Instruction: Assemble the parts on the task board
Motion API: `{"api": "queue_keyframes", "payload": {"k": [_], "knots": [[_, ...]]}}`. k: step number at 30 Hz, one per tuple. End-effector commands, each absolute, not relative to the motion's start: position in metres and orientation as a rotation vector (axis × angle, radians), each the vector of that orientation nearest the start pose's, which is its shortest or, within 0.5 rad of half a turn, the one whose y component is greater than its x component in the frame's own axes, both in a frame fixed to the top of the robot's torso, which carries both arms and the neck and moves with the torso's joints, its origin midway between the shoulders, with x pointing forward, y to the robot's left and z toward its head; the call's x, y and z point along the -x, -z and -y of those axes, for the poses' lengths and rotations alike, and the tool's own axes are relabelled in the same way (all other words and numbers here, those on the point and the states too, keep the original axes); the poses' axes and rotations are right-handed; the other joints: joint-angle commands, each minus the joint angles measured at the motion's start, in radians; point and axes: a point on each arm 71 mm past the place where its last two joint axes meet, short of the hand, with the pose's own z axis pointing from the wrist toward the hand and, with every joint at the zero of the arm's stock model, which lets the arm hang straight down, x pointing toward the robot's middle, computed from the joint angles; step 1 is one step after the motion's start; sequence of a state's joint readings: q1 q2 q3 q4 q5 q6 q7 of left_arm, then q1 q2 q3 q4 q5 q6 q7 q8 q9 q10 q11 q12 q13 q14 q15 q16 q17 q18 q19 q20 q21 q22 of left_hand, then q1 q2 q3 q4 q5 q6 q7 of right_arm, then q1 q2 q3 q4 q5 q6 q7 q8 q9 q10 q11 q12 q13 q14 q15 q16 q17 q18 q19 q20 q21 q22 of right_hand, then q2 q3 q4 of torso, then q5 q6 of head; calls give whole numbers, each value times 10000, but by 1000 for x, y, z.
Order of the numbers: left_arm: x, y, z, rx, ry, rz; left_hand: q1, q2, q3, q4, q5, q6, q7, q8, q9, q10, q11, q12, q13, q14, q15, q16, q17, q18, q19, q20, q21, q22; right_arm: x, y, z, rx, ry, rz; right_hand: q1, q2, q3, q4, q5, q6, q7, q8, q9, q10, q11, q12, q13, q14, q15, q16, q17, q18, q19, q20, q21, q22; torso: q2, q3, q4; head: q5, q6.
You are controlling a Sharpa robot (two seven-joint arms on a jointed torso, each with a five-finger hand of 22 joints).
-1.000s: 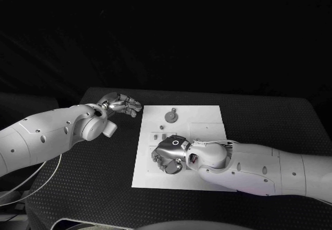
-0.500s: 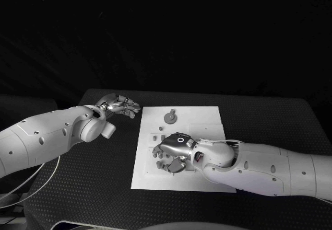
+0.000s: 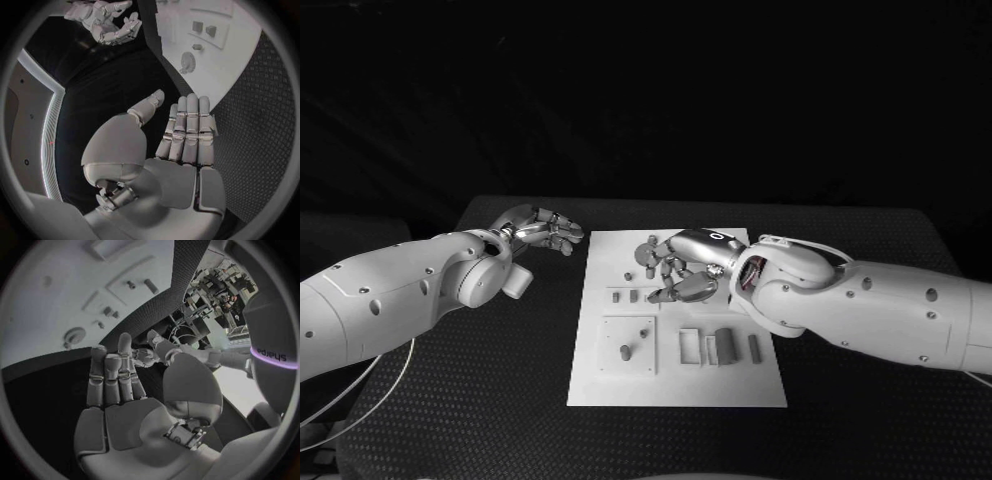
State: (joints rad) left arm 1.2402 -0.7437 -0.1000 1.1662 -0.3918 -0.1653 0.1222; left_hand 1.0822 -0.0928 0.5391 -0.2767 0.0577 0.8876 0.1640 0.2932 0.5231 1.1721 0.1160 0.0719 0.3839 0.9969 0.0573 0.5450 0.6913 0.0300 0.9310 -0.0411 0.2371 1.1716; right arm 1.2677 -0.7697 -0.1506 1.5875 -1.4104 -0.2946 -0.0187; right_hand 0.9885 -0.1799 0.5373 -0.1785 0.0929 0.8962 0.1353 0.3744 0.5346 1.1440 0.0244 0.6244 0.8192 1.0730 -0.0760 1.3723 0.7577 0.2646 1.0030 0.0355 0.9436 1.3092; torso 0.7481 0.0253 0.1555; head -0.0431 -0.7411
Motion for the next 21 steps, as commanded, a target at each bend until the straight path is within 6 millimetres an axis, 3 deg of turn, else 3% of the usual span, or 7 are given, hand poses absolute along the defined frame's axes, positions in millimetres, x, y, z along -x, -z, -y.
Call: {"api": "queue_keyframes", "payload": {"k": [1, 7, 9, 15, 17, 19, 21], "knots": [[-544, 211, -259, 8443, 11121, -17473, -64, -13, -46, 42, 9, 10, 44, 11, -15, -67, -10, 13, -13, 39, 58, -48, 14, 105, 51, 48, -49, 16, -466, 199, 158, 1444, -8063, -19416, -49, 163, 33, 105, 20, 25, -50, 78, 383, -819, -44, 1501, 1333, 96, -85, 483, 240, -28, -26, -114, 161, 202, 1, -10, -11, -164, 101], [-545, 211, -260, 8446, 11115, -17468, -75, -12, -50, 50, 9, 15, 43, 13, -14, -58, -14, 18, -12, 42, 58, -54, 23, 104, 52, 48, -53, 20, -463, 201, 189, 115, -7426, -20480, -236, 412, 56, 154, 15, 268, -236, 258, 1198, -854, -219, 3645, 2570, 345, -254, 1513, 789, -28, 385, -344, 660, 201, -7, 13, 0, -284, 133], [-545, 211, -260, 8452, 11117, -17467, -78, -13, -52, 51, 8, 15, 43, 13, -14, -57, -14, 18, -12, 43, 58, -56, 25, 104, 53, 48, -54, 21, -459, 203, 196, -75, -7050, -21108, -413, 444, 64, 272, 18, 388, -309, 281, 1345, -720, -289, 4107, 2795, 482, -324, 1682, 884, -28, 549, -448, 777, 189, -3, 2, -6, -310, 160], [-546, 211, -258, 8442, 11138, -17476, -85, -11, -53, 56, 9, 14, 43, 13, -15, -56, -15, 18, -13, 44, 58, -60, 30, 104, 53, 48, -56, 22, -444, 216, 217, -242, -5703, -23123, -1175, 717, 32, 794, 15, 595, -418, 226, 1529, -543, -406, 4619, 3008, 1112, -434, 1902, 1677, -28, 761, -638, 903, 173, 5, -6, 1, -394, 222], [-546, 212, -258, 8450, 11123, -17467, -87, -11, -54, 57, 9, 14, 43, 13, -15, -56, -15, 18, -13, 44, 58, -61, 32, 104, 54, 48, -56, 23, -441, 221, 226, -1104, -4885, -23788, -1380, 854, 53, 940, 15, 556, -421, 127, 1542, -504, -414, 4728, 3049, 1319, -446, 1950, 1989, -28, 805, -696, 932, 171, 3, 0, -2, -413, 229], [-546, 212, -259, 8462, 11096, -17453, -88, -10, -54, 58, 9, 14, 43, 12, -15, -56, -15, 18, -13, 44, 58, -62, 33, 104, 54, 48, -57, 24, -439, 226, 232, -1428, -4564, -24034, -1473, 1082, 77, 950, 7, 499, -407, 5, 1527, -433, -398, 4827, 3075, 1569, -445, 1999, 2367, -28, 888, -768, 995, 181, -2, 12, -18, -416, 246], [-546, 212, -259, 8452, 11120, -17462, -89, -11, -55, 58, 9, 13, 43, 12, -15, -56, -15, 18, -14, 44, 58, -64, 35, 104, 54, 47, -58, 24, -437, 228, 237, -1510, -4178, -24205, -1600, 1117, 25, 892, 5, 540, -405, -56, 1533, -340, -402, 4931, 3101, 1778, -436, 2031, 2631, -28, 947, -825, 1040, 180, 0, -4, -7, -440, 241]]}}
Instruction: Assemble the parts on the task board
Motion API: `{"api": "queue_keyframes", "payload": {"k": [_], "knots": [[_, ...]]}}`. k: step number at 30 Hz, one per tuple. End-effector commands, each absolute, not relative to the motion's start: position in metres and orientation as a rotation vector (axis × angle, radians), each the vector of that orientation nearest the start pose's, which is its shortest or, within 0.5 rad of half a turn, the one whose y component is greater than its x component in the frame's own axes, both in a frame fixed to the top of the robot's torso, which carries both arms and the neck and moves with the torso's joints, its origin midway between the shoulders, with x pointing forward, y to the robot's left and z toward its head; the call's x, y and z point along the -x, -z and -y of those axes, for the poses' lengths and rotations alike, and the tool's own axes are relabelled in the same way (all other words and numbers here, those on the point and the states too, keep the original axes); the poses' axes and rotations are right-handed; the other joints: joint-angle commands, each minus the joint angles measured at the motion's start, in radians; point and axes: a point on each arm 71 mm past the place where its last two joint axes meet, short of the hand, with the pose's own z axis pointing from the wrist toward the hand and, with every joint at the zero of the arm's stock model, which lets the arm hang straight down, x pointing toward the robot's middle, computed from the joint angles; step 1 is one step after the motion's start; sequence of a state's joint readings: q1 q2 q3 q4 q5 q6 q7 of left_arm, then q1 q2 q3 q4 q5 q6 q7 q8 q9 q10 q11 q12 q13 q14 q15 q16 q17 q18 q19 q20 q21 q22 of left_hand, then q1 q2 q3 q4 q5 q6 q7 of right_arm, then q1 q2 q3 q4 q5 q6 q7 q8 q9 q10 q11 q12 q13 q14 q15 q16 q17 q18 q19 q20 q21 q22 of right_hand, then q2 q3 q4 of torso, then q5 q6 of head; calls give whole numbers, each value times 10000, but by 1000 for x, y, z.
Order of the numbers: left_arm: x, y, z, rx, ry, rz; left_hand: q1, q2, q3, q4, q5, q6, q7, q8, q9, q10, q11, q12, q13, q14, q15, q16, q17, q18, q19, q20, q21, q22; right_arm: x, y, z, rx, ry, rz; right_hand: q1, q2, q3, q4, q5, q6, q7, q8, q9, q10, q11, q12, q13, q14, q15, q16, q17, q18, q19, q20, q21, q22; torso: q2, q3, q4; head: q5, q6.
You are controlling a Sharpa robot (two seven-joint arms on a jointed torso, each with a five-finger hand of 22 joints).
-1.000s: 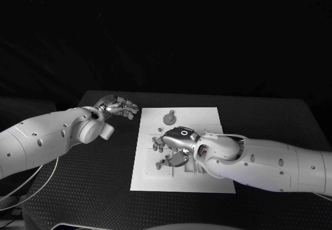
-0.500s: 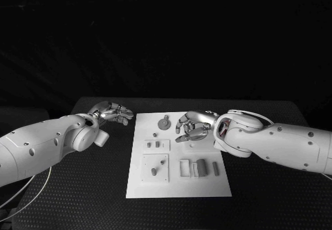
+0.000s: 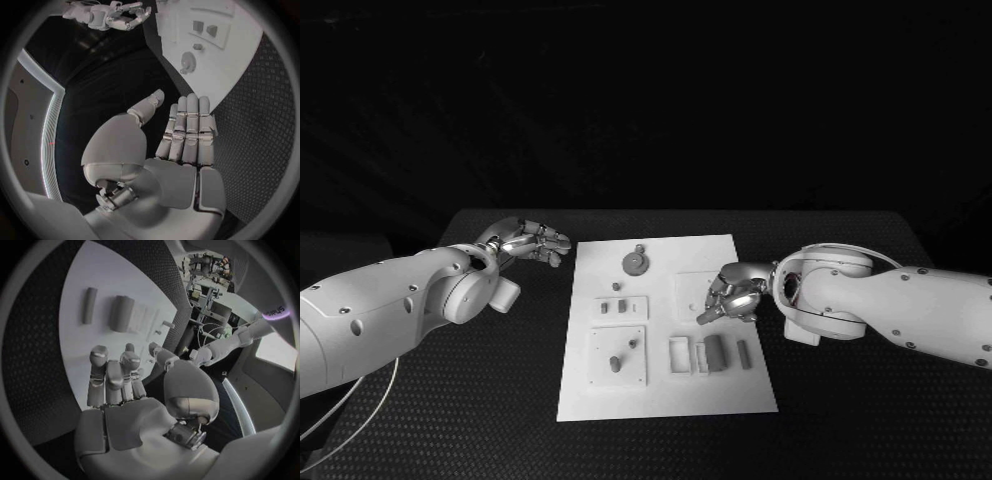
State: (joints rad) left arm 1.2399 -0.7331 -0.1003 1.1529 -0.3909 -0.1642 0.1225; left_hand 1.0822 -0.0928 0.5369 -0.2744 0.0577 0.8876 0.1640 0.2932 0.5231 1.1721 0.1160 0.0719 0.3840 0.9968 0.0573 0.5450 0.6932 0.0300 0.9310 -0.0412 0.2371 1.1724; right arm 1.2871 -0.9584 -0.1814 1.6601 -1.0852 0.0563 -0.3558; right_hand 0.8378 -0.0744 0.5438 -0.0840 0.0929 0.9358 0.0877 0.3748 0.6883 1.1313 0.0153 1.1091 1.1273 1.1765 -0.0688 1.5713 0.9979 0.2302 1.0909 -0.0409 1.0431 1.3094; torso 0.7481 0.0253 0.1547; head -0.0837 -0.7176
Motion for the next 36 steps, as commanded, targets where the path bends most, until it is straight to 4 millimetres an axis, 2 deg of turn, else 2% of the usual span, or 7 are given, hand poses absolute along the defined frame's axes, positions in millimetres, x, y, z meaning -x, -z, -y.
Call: {"api": "queue_keyframes", "payload": {"k": [1, 7, 9, 19, 24, 31, 36], "knots": [[-546, 212, -258, 8446, 11132, -17473, -89, -11, -32, 35, 9, 13, 43, 12, -15, -57, -15, 18, -14, 45, 58, -65, 17, 105, 54, 47, -58, 17, -437, 229, 238, -1433, -4009, -24333, -176, 49, -63, -55, 7, 156, 71, -90, -4, -192, -312, 117, 30, 791, -506, 45, 288, 316, 80, -78, 52, 175, 2, -2, 11, -60, 19], [-546, 212, -258, 8459, 11141, -17471, -90, -10, -32, 36, 10, 12, 42, 12, -16, -57, -16, 18, -15, 45, 58, -69, 22, 105, 54, 47, -61, 18, -431, 237, 243, -1089, -3465, -24552, -631, -2, -104, 31, 12, 194, 81, -244, -16, -184, -303, 205, 57, 939, -496, 48, 520, 316, 98, -137, 67, 169, -11, -16, 11, -114, 66], [-546, 212, -258, 8460, 11141, -17476, -91, -9, -32, 37, 10, 12, 42, 12, -16, -57, -16, 17, -15, 46, 58, -71, 23, 105, 54, 47, -61, 19, -430, 239, 244, -934, -3283, -24555, -687, -6, -99, 26, 12, 218, 77, -259, -13, -179, -306, 224, 65, 962, -497, 50, 559, 316, 99, -147, 72, 171, -3, -12, 32, -131, 84], [-546, 212, -258, 8458, 11137, -17501, -99, -8, -35, 41, 9, 12, 41, 11, -17, -58, -15, 17, -17, 46, 58, -79, 32, 105, 55, 47, -66, 22, -426, 246, 243, -728, -3100, -24722, -1162, -127, -62, 88, 15, 337, 54, -375, 4, -170, -327, 319, 104, 1034, -514, 46, 700, 316, 99, -193, 97, 171, 13, -14, 39, -159, 95], [-545, 212, -259, 8476, 11132, -17505, -113, 4, -36, 54, 10, 10, 42, 10, -17, -59, -14, 15, -19, 47, 59, -87, 40, 103, 56, 48, -70, 26, -425, 249, 239, -817, -3230, -24725, -1441, -351, 20, 188, 19, 316, 69, -497, -17, -192, -314, 333, 106, 1004, -506, 27, 682, 316, 83, -215, 96, 167, 20, -3, 33, -157, 58], [-545, 212, -259, 8467, 11158, -17528, -129, 5, -41, 65, 10, 10, 44, 10, -18, -61, -13, 14, -20, 48, 60, -96, 49, 102, 55, 49, -75, 28, -424, 255, 231, -765, -3345, -24784, -1663, -695, 210, 349, 21, 296, 94, -634, -53, -236, -292, 329, 99, 920, -487, 0, 599, 316, 63, -235, 85, 161, 17, -11, 38, -170, 34], [-545, 212, -260, 8482, 11134, -17517, -137, 7, -42, 72, 10, 10, 45, 10, -18, -62, -13, 13, -21, 48, 60, -101, 54, 102, 56, 49, -78, 30, -424, 260, 228, -699, -3308, -24855, -1679, -771, 297, 378, 19, 263, 112, -694, -72, -265, -275, 326, 99, 875, -472, -9, 559, 316, 49, -237, 81, 161, 15, -5, 35, -151, 6]]}}
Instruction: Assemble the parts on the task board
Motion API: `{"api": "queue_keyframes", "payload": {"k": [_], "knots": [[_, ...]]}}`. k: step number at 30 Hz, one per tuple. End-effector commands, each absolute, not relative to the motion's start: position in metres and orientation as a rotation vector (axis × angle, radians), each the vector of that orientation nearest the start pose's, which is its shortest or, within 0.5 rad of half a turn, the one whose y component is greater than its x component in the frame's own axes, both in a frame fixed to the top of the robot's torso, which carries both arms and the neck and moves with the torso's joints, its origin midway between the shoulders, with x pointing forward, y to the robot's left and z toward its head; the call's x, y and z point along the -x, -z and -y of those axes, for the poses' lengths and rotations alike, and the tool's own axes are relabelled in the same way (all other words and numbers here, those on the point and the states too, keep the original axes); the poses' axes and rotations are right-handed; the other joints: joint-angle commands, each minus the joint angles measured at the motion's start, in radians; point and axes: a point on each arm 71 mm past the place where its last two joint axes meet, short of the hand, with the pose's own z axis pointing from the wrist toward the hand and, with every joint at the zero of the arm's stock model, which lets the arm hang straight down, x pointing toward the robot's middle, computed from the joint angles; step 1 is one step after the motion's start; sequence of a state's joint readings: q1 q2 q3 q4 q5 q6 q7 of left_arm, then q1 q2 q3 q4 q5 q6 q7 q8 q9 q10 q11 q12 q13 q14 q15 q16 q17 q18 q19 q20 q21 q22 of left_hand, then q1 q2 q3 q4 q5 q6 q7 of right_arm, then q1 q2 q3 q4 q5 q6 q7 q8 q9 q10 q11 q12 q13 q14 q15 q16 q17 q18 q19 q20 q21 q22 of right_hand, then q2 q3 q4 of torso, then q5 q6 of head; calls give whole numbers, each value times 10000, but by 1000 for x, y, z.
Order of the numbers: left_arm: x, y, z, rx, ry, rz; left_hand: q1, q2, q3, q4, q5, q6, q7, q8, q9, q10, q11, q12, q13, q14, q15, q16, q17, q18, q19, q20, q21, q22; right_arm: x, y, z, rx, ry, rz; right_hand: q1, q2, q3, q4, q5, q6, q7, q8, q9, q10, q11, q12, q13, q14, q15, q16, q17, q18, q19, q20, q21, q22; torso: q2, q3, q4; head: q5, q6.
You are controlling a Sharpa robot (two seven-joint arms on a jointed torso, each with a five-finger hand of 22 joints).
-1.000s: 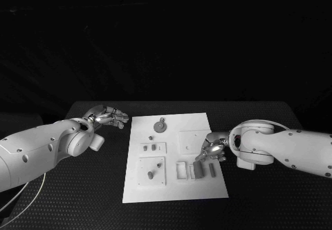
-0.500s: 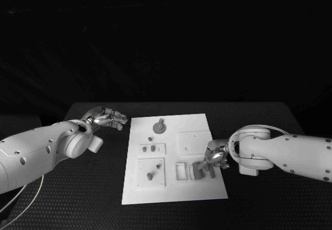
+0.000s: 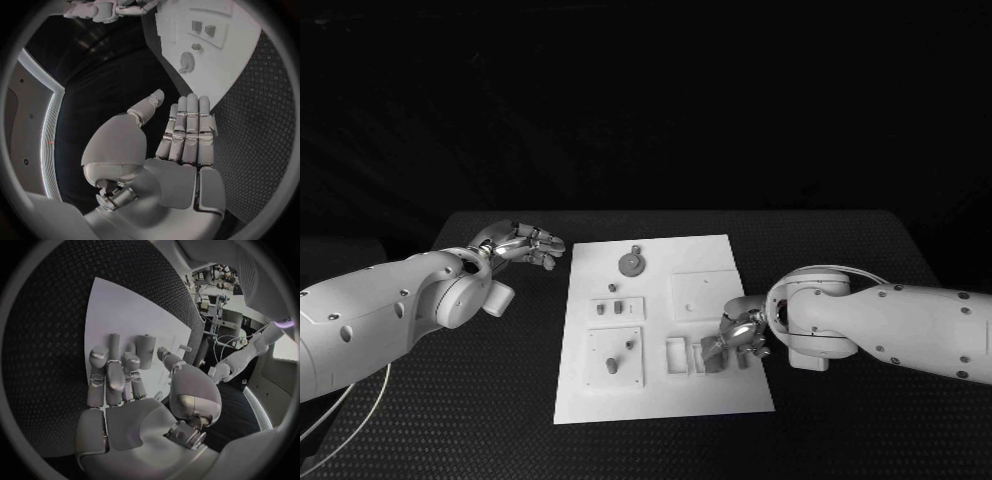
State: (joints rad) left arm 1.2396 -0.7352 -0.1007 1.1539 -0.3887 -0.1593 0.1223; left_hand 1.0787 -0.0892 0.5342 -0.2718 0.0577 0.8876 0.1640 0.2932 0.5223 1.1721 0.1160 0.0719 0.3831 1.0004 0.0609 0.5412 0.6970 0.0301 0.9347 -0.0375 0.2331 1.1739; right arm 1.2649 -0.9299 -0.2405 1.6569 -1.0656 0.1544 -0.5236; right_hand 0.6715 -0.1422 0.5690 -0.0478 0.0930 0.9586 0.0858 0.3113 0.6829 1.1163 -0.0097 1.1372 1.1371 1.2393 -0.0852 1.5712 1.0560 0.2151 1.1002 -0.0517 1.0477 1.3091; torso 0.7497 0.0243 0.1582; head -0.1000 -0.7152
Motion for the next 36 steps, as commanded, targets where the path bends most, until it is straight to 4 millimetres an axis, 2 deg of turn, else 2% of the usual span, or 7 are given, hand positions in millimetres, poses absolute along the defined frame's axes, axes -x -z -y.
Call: {"api": "queue_keyframes", "payload": {"k": [1, 6, 13, 22, 24, 29, 36], "knots": [[-545, 212, -260, 8481, 11136, -17518, -103, -29, -16, 46, 10, 9, 45, 10, -10, -62, -12, 13, -12, 12, 24, -63, 16, 101, 18, 12, -39, 16, -424, 260, 228, -671, -3283, -24889, -10, -103, 63, 12, 18, 27, 136, -71, -22, -122, -20, 45, 2, 236, -304, -10, -33, 467, -47, -129, 36, 164, -2, 4, -2, 15, -17], [-545, 212, -260, 8483, 11134, -17519, -107, -29, -17, 50, 10, 9, 45, 9, -10, -63, -12, 13, -13, 13, 24, -67, 21, 101, 18, 12, -42, 17, -426, 262, 227, -759, -3292, -24894, -6, -81, 104, 11, 16, 10, 148, -103, -35, -141, -8, 42, 2, 201, -293, -17, -68, 467, -57, -128, 35, 166, -1, -8, -3, 2, -23], [-545, 212, -260, 8486, 11127, -17507, -111, -28, -16, 53, 11, 9, 45, 9, -11, -63, -12, 13, -14, 14, 24, -73, 27, 102, 18, 11, -45, 20, -423, 271, 222, -700, -3281, -25033, 144, 314, 68, -531, -6, 53, 178, -204, -55, -182, 18, 81, 10, 191, -258, -19, -6, 467, -103, -90, 86, 179, -5, 6, 1, 3, -39], [-545, 212, -262, 8504, 11094, -17491, -113, -27, -15, 56, 11, 9, 45, 9, -11, -64, -13, 12, -15, 15, 24, -80, 34, 103, 19, 10, -49, 22, -423, 272, 221, -858, -3353, -24854, 403, 1867, 113, -2216, 13, 308, 138, -261, -26, -102, -16, 149, -29, 349, -279, -20, 198, 467, -75, -40, 208, 173, -3, 1, -2, 10, -60], [-545, 212, -261, 8497, 11106, -17497, -113, -26, -14, 57, 12, 9, 44, 9, -11, -63, -13, 12, -15, 15, 23, -81, 36, 103, 19, 10, -50, 23, -422, 272, 221, -857, -3381, -24845, 443, 2038, 155, -2396, 24, 375, 120, -252, -16, -78, -27, 153, -41, 359, -287, -26, 198, 467, -66, -33, 216, 168, -5, 5, -4, 27, -67], [-545, 212, -261, 8500, 11100, -17494, -113, -24, -13, 58, 12, 9, 44, 9, -11, -64, -13, 12, -16, 16, 23, -84, 39, 104, 19, 10, -52, 24, -420, 270, 220, -807, -3527, -24788, 567, 2188, 228, -2432, 26, 475, 91, -229, 0, -35, -52, 161, -57, 396, -304, -27, 236, 467, -67, -30, 232, 172, -5, 8, -4, 33, -74], [-545, 212, -261, 8495, 11108, -17500, -113, -23, -11, 59, 12, 10, 44, 9, -11, -64, -13, 12, -17, 17, 23, -90, 46, 104, 19, 10, -55, 27, -417, 264, 217, -1169, -3962, -24783, 578, 2192, 216, -2431, 18, 579, 62, -205, 5, 3, -78, 158, -75, 408, -318, -32, 241, 467, -75, -17, 245, 176, -5, 2, -3, 38, -51]]}}
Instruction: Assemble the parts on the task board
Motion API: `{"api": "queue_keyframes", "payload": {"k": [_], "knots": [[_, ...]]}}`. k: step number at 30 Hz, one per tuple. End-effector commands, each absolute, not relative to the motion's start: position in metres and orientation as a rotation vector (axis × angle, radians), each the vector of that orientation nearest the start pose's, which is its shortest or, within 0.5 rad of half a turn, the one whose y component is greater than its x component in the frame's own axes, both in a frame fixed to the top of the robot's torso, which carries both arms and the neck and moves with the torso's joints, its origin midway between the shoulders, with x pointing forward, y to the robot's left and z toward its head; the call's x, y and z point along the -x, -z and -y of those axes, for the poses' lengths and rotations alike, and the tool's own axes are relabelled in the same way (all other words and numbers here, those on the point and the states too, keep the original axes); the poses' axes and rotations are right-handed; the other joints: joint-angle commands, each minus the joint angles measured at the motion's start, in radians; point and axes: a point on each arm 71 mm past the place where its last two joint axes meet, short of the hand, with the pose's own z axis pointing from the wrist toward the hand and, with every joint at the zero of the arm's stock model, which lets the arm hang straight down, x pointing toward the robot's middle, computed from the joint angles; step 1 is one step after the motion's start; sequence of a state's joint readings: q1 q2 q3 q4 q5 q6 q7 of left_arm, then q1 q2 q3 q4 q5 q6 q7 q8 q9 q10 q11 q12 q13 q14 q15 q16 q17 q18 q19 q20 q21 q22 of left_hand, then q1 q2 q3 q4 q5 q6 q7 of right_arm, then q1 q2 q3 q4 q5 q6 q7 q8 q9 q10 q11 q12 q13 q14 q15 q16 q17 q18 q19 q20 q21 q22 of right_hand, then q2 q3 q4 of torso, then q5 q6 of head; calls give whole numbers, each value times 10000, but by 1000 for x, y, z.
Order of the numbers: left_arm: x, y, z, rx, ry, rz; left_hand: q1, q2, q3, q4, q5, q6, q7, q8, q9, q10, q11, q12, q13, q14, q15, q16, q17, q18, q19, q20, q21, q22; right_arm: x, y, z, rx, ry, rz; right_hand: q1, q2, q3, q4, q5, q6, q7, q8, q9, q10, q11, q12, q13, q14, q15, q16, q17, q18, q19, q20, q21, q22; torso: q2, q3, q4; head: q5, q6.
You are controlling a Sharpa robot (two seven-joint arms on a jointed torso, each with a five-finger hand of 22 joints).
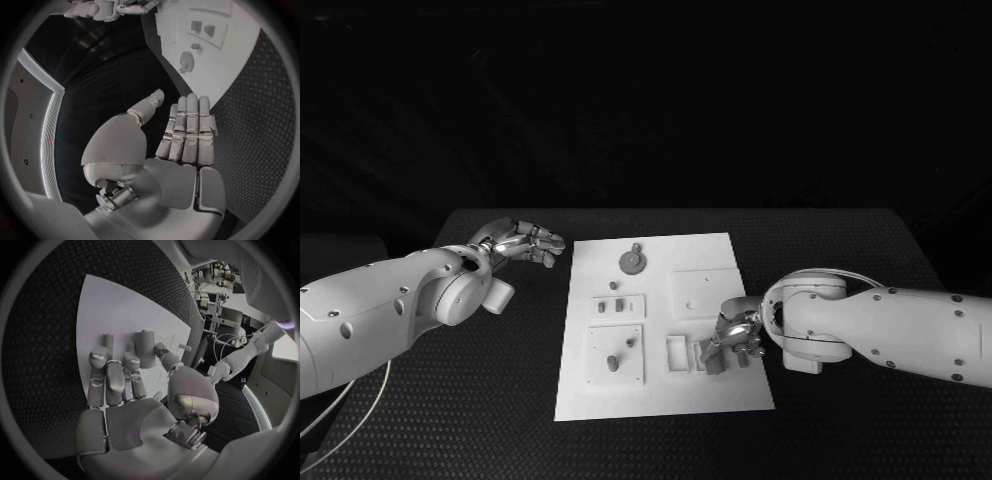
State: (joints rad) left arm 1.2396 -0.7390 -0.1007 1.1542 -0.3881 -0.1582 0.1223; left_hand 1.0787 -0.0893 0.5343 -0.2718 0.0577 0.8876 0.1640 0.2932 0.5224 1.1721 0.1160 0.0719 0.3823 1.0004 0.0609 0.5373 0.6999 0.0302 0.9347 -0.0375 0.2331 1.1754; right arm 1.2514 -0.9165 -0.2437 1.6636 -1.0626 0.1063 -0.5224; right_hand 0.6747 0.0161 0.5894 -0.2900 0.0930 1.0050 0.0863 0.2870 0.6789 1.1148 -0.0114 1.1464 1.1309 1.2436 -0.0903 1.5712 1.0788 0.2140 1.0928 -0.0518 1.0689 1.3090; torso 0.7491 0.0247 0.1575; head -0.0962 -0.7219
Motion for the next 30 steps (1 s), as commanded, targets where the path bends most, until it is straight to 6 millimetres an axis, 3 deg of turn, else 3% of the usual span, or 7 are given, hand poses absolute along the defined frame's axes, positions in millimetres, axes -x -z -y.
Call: {"api": "queue_keyframes", "payload": {"k": [1, 11, 30], "knots": [[-545, 212, -261, 8496, 11108, -17502, -113, -22, -11, 59, 12, 10, 44, 10, -13, -64, -13, 12, -9, 17, 23, -52, 18, 104, 20, 10, -55, 12, -416, 262, 216, -1246, -4057, -24753, 541, 612, 9, -6, 18, 125, 53, 39, 45, 22, -64, 65, -15, 370, -270, -32, 20, 478, 0, -14, 34, 177, 2, -3, 7, 5, 11], [-545, 212, -260, 8495, 11114, -17527, -108, -25, -8, 56, 12, 13, 42, 11, -13, -63, -14, 12, -10, 18, 23, -61, 28, 105, 20, 10, -61, 16, -420, 236, 203, -1759, -4842, -24506, 196, 443, -77, 103, 21, 259, 12, -8, -13, 109, -107, 35, -70, 449, -314, -51, 70, 478, 50, 7, 38, 151, 6, -20, 8, 13, 3], [-545, 212, -260, 8510, 11100, -17546, -107, -24, -4, 58, 15, 15, 40, 12, -13, -62, -14, 13, -12, 21, 23, -76, 45, 104, 22, 11, -68, 24, -428, 249, 177, -1441, -4763, -24858, -119, 285, -41, 293, 21, 316, 1, -80, -76, 125, -119, 16, -88, 453, -331, -66, 65, 478, 67, -5, 18, 143, 3, -4, 11, 82, -87]]}}
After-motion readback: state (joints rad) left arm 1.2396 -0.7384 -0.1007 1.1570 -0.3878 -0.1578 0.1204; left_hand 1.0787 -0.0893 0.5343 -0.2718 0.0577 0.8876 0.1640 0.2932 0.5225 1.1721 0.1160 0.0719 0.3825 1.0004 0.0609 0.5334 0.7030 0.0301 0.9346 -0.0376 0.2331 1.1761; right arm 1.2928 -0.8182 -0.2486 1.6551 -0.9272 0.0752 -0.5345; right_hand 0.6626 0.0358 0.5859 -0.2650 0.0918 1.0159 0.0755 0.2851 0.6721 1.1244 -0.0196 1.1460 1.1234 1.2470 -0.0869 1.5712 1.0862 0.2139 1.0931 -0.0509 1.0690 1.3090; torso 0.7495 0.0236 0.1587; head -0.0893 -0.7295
